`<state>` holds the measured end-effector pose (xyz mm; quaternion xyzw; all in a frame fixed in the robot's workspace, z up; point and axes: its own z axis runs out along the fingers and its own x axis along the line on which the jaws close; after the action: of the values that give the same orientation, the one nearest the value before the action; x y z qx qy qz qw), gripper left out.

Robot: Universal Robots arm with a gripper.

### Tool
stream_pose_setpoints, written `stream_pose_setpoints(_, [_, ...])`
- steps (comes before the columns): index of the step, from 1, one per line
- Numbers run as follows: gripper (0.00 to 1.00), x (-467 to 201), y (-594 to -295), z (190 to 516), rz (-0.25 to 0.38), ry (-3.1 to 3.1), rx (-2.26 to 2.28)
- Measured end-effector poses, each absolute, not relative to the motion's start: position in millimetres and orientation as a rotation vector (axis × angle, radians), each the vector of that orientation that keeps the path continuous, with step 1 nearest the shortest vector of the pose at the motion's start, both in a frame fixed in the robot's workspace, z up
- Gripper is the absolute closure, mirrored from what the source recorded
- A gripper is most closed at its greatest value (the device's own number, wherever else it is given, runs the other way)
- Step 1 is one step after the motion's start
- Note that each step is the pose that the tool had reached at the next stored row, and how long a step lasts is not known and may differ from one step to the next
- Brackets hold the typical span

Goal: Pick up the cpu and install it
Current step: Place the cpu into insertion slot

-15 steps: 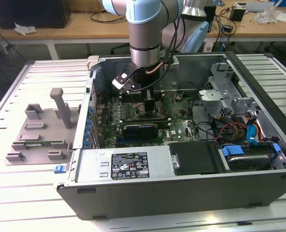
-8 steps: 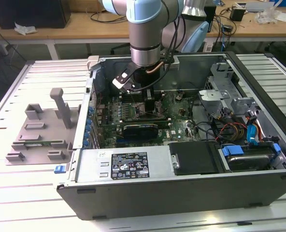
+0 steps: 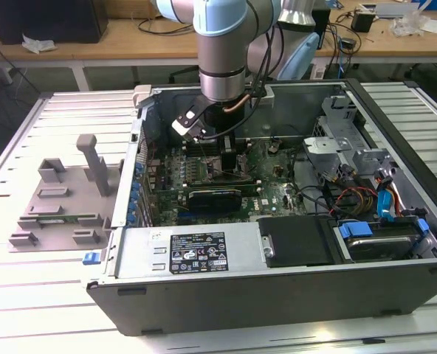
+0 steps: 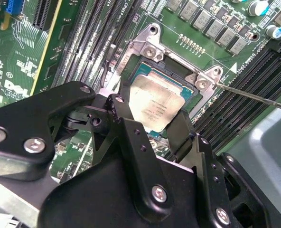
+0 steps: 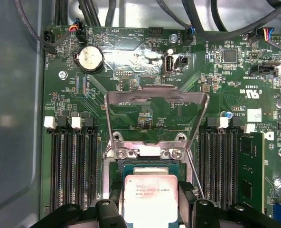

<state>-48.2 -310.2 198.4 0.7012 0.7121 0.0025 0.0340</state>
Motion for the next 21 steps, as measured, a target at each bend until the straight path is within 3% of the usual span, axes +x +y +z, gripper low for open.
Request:
stream_pose_setpoints(14, [0.45, -48.2, -310.2, 196.0, 0.017, 2.183, 2.171])
stream_pose_setpoints(16, [0.38, -48.0, -310.1, 195.7, 0.018, 2.183, 2.171])
stream_pose_setpoints(21, [0.38, -48.2, -310.2, 197.7, 0.017, 2.183, 2.171])
